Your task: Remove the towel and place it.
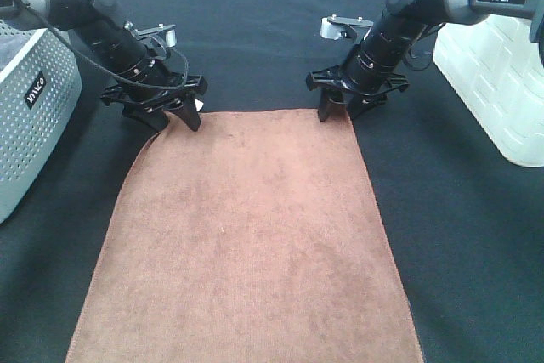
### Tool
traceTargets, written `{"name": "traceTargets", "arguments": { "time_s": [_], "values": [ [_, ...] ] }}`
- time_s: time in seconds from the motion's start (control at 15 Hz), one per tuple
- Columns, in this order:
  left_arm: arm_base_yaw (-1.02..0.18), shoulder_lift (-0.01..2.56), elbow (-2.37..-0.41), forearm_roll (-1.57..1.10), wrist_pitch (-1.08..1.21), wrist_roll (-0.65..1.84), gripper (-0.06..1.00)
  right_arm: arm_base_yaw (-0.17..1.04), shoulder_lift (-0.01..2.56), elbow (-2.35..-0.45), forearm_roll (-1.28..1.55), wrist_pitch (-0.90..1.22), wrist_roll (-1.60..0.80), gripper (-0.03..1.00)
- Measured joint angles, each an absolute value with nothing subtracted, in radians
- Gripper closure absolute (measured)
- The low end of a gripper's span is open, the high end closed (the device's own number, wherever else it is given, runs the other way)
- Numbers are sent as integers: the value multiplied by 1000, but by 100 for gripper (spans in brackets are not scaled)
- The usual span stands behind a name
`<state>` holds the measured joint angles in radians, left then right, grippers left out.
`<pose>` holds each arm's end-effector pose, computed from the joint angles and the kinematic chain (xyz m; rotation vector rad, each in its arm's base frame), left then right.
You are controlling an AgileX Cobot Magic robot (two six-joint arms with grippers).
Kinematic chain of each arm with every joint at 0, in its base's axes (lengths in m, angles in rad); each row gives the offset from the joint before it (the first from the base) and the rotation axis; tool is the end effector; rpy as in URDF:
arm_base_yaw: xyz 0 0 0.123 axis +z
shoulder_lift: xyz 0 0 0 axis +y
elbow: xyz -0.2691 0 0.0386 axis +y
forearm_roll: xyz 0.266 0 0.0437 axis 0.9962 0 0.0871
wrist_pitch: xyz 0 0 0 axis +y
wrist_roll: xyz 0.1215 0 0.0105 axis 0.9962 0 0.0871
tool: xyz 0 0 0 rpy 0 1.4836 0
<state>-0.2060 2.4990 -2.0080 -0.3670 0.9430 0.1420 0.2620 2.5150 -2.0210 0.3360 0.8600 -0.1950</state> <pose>0.5050 -0.1417 0.0536 0.2373 2.8827 -0.4781 0.5078 0.1678 0.0502 -0.3874 2.7934 0.4228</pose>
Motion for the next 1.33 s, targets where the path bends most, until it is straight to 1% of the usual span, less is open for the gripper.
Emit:
{"name": "traceTargets", "arguments": {
  "time_s": [0.07,0.13,0.2,0.27,0.33,0.4,0.47,0.53,0.8,1.07,1.33],
  "values": [
    [-206,2499,-2008,-367,943,142,39,262,2515,-2021,336,860,-195,44],
    [-206,2499,-2008,-362,942,142,43,262,2515,-2021,326,857,-195,52],
    [-206,2500,-2008,-354,942,142,50,262,2517,-2021,326,857,-194,60],
    [-206,2502,-2008,-348,942,140,58,262,2519,-2021,325,857,-188,70],
    [-206,2504,-2008,-337,942,139,70,262,2521,-2021,325,858,-181,81],
    [-206,2505,-2008,-326,942,139,87,262,2523,-2021,326,858,-179,94],
    [-207,2505,-2008,-318,942,140,93,262,2523,-2021,326,858,-179,96],
    [-208,2505,-2008,-315,942,142,94,262,2523,-2021,326,858,-179,96],
    [-213,2509,-2032,-292,952,142,94,262,2516,-2020,323,845,-179,96],
    [-214,2522,-2114,-288,930,142,94,265,2488,-2011,290,756,-179,96],
    [-214,2522,-2178,-266,823,142,94,265,2483,-2089,211,675,-172,96]
  ]
}}
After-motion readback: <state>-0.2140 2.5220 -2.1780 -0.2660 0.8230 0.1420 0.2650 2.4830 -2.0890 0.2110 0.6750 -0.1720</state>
